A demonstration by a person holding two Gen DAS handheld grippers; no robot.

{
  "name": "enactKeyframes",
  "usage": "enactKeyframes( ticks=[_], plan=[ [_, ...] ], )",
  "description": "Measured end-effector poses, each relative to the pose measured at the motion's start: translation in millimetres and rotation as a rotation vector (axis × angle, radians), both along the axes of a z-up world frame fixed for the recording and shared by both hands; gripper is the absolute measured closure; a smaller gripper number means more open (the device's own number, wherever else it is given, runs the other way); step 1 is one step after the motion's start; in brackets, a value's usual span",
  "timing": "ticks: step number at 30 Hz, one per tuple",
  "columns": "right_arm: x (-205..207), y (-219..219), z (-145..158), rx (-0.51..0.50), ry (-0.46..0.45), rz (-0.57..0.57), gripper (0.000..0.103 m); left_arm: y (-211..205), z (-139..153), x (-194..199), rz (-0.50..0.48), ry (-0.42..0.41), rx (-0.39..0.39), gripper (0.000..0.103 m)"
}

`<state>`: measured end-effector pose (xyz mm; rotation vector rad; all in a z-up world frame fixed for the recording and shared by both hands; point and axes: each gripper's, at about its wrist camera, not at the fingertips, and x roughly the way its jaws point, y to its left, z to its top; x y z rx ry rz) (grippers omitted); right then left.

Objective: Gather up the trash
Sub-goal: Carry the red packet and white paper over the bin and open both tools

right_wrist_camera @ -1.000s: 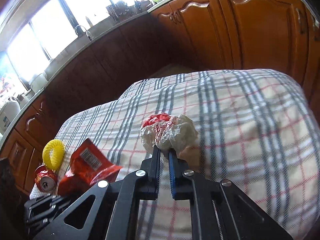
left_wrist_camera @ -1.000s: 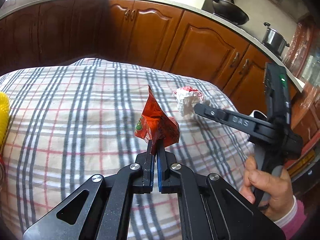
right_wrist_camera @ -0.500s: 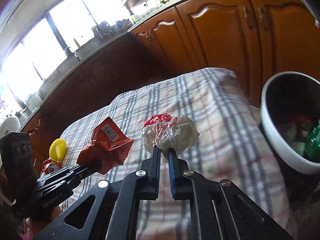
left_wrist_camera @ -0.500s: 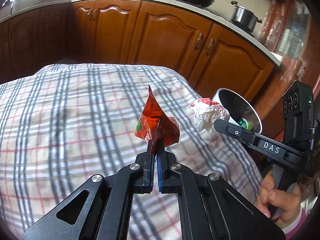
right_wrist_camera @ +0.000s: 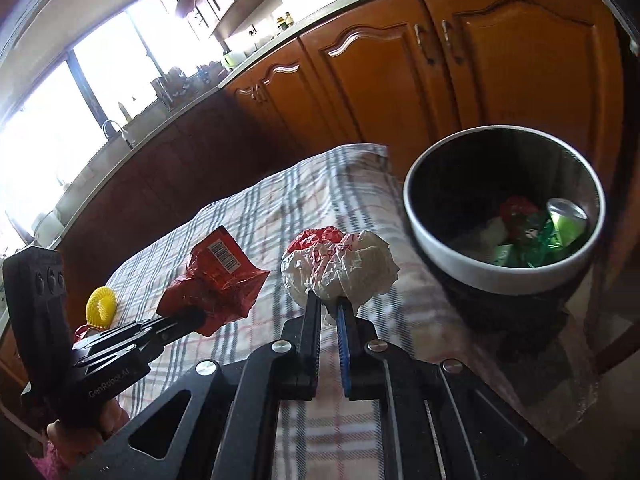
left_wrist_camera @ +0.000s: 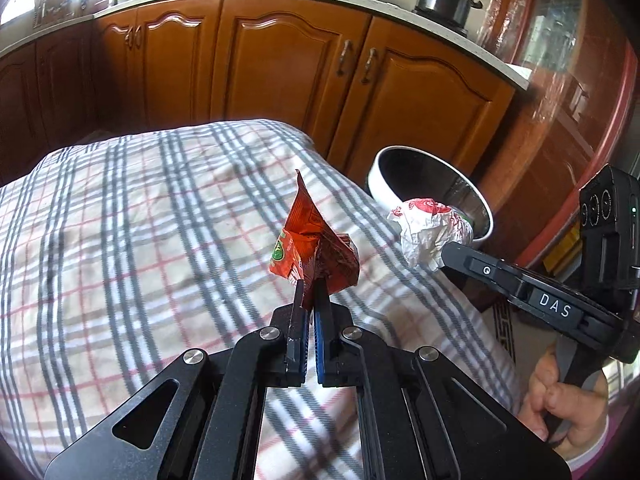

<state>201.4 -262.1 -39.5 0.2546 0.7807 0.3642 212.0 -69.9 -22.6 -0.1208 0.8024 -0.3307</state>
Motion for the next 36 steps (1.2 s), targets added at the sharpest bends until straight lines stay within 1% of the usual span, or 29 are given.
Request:
enactKeyframes(
  ticks=[2,12,24,36],
  plan=[
    [-1,-6,2,-0.012,-0.008,-0.013,0.095,-7,2,2,-0.010,-0.002,0.003,0.101],
    [-10,-38,12,-0.008,-0.034,-0.063,0.095,-38,11,8,-0.054,-0.022,0.023,0.101],
    [-14,-69,21,-0.004,-0.050,-0.122,0.095,-62,17,15,-0.094,-0.035,0.030,0.101],
    [-11,-88,24,-0.010,-0.060,-0.162,0.095,-81,26,25,-0.128,-0.055,0.042,0.101]
  ],
)
